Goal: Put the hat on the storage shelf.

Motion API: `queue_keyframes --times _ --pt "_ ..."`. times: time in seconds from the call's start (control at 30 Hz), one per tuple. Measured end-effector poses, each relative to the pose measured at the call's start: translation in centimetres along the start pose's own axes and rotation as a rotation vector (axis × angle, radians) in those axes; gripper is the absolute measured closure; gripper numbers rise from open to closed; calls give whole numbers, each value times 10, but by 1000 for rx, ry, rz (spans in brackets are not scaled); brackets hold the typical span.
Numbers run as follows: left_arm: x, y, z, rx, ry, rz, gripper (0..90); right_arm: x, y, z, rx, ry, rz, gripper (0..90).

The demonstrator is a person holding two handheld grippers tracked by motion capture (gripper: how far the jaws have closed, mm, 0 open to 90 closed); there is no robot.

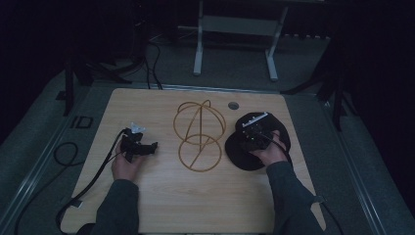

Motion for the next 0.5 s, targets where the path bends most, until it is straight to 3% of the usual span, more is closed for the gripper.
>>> queue_keyframes --times 0.3,0.5 --pt "0 0 0 -1 0 0 138 -11 4 7 -51 -81 51 548" --pt "0 0 0 0 0 0 138 -15 6 10 -66 -108 85 617"
Point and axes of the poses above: each handheld gripper's, and its own axes: x roughly backward along the jaws, z roughly out of its top, y roughly to its right, the point moved 1 cm from there along -x, roughly forward along the jaws, and after that the axes turned 11 degrees about -x, right-handed, at the moved point
